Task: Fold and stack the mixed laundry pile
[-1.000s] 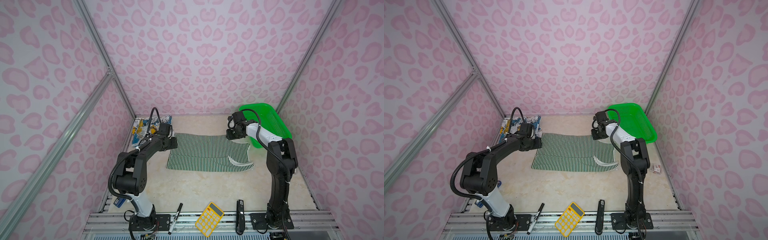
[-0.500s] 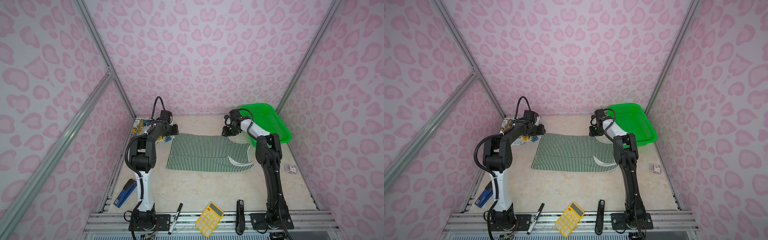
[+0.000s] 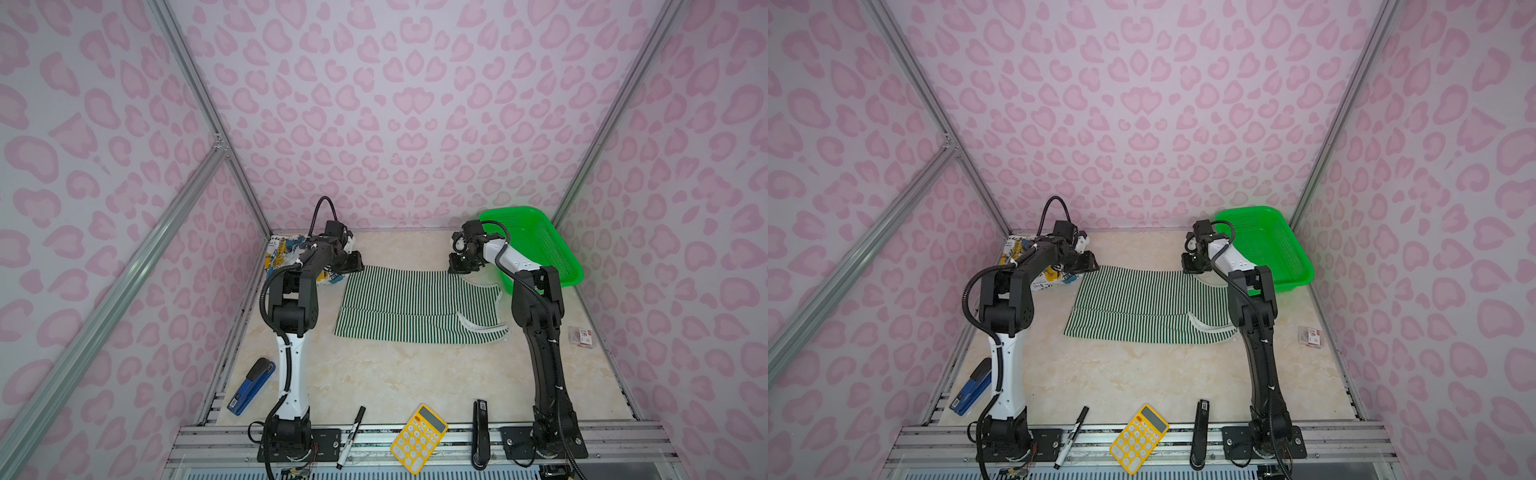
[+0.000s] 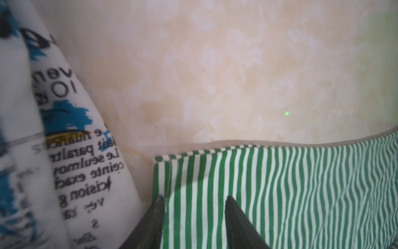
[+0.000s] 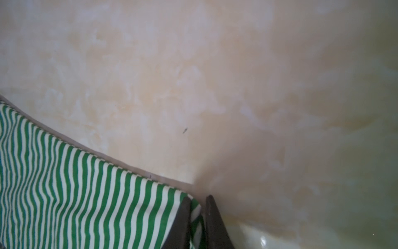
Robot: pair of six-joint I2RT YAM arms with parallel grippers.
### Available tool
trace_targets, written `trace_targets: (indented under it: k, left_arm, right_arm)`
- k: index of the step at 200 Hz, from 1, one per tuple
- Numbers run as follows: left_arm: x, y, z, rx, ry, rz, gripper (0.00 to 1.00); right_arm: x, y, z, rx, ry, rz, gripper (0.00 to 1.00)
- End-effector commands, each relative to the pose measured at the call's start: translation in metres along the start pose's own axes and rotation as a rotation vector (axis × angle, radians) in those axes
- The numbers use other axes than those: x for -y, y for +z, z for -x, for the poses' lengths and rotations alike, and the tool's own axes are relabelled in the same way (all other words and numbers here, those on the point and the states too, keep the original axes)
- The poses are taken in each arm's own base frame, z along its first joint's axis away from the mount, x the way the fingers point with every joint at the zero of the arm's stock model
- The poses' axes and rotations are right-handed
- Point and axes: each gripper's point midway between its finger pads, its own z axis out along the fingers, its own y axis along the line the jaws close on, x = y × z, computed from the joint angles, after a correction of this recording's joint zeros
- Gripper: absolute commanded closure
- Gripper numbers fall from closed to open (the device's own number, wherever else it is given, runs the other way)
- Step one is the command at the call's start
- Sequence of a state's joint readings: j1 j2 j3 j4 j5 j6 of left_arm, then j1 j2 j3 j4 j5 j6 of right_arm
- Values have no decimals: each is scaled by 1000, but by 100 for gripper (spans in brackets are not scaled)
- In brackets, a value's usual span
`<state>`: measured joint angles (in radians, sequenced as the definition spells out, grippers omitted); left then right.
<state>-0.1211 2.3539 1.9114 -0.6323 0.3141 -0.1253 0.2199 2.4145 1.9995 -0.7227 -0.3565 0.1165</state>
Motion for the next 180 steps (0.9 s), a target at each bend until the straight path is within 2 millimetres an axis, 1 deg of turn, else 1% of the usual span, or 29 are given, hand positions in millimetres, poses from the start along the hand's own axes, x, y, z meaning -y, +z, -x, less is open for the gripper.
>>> trace_targets:
  k: [1, 15, 49, 68, 70, 74, 102, 121, 145, 166, 169, 172, 175, 180]
  left_arm:
    - [7, -8, 1, 5, -6, -20, 52]
    - [6, -7, 1, 3, -1, -22, 51]
    - [6, -1, 2, -19, -2, -22, 51]
    - [5, 1, 3, -17, -8, -18, 51]
    - [7, 0, 3, -17, -6, -19, 51]
    - [7, 0, 4, -15, -5, -19, 51]
    - [14, 1, 4, -9, 15, -22, 50]
    - [13, 6, 6, -17, 23, 6, 48]
    - [16, 15, 2, -59, 36, 34, 49]
    - [17, 23, -12, -103, 33, 78, 57]
    - [16, 24, -14, -107, 28, 84, 61]
    - [15, 25, -17, -112, 23, 89, 62]
    - [14, 25, -19, -118, 14, 95, 68]
    - [12, 27, -24, -125, 1, 101, 73]
  right_arm:
    - [7, 4, -32, -94, 31, -20, 91]
    - [7, 0, -38, -100, 29, -21, 93]
    - [4, -7, -55, -117, 16, -11, 94]
    - [5, -3, -68, -144, 18, -12, 95]
    - [2, -10, -65, -131, 12, -11, 95]
    - [2, -13, -66, -130, 10, -12, 95]
    - [-2, -19, -83, -145, -6, -18, 95]
    - [-4, -22, -93, -155, -9, -14, 95]
    - [-6, -25, -99, -153, -13, -13, 95]
    - [-6, -26, -99, -152, -13, -13, 95]
    - [-6, -26, -99, -153, -11, -13, 95]
    - [-6, -26, -99, -152, -11, -13, 95]
    - [-6, -26, -98, -150, -11, -13, 95]
    - [-6, -27, -98, -148, -13, -12, 95]
